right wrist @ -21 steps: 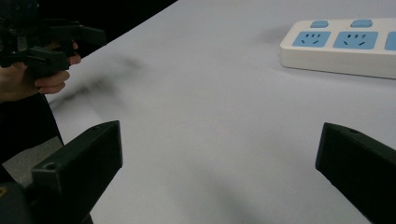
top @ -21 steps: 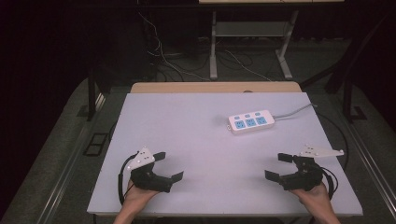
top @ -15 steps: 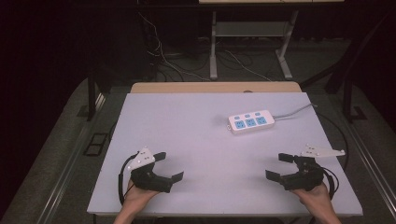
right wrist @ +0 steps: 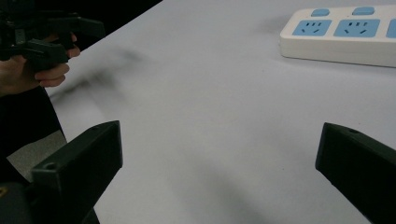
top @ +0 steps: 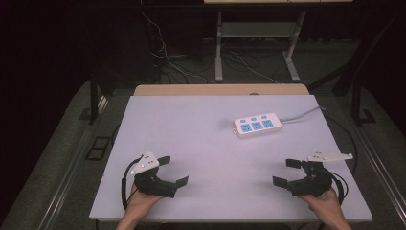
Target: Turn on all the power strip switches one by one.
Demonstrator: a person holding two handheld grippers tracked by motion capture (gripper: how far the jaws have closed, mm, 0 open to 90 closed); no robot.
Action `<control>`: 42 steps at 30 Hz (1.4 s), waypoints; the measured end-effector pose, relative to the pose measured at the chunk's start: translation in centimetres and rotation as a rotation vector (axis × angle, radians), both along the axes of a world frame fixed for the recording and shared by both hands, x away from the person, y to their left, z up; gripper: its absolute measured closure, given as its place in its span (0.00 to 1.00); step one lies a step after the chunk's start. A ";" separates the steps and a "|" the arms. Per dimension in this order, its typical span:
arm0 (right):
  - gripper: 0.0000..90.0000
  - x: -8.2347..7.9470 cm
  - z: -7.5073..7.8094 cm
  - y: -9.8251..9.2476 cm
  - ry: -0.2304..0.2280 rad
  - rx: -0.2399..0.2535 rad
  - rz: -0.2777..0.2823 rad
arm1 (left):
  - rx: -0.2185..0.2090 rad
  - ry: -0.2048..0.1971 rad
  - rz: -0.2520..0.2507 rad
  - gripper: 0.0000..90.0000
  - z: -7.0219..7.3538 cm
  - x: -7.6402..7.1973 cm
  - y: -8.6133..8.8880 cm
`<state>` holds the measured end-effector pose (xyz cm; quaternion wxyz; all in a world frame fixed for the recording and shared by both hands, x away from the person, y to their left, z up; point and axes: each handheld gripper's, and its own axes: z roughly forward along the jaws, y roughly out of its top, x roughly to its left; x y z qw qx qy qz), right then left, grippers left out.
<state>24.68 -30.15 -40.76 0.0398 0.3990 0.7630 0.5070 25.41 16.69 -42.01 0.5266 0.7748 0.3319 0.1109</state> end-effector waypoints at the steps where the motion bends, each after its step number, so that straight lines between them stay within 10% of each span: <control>1: 0.01 -0.1 -0.1 0.0 0.007 -0.003 0.002 | 0.005 0.005 -0.003 0.00 -0.1 0.0 -0.1; 42: 0.01 4.6 4.2 1.0 0.031 -0.099 0.084 | -0.001 0.021 0.005 0.00 -0.2 0.0 0.1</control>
